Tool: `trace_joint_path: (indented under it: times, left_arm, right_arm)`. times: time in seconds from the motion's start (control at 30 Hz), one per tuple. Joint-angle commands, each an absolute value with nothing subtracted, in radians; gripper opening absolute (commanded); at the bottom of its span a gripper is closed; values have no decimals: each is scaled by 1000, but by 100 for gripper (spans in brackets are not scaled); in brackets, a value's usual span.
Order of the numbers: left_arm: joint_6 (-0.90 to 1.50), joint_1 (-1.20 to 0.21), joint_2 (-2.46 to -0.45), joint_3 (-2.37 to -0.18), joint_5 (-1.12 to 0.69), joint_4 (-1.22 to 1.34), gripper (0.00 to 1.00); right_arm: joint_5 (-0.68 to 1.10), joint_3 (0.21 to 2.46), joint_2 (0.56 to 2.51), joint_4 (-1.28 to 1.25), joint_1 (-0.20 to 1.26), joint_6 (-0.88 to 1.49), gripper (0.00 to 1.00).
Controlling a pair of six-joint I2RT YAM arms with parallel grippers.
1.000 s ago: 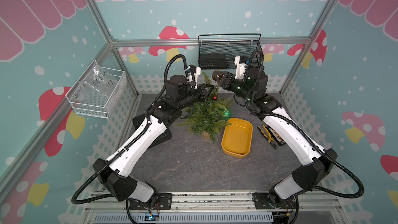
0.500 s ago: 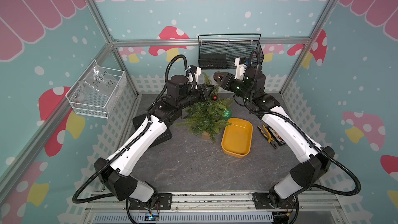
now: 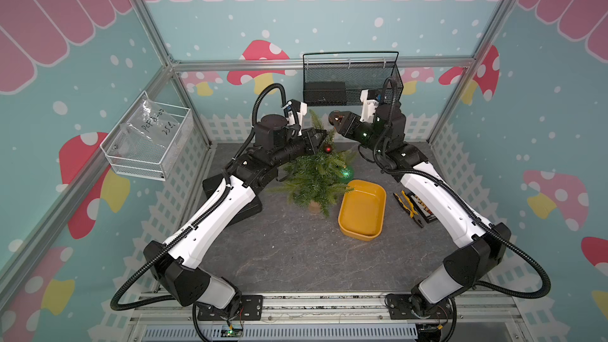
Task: Decorate the small christmas tree with ornaments
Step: Hang an ornament on the christmas tree.
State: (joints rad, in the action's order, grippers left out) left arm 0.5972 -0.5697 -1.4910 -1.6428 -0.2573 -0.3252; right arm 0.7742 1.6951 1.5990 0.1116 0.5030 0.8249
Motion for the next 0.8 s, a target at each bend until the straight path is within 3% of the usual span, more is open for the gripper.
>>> trace_joint_path:
  times: [0.0, 0.77]
  left_arm:
    - [583, -562, -1499, -1651, -249, -341, 3]
    - [591, -563, -1491, -1652, -241, -337, 23]
  right_arm:
    - [807, 1686, 1557, 47, 502, 849, 38]
    - [889, 1688, 1535, 35, 518, 865, 38]
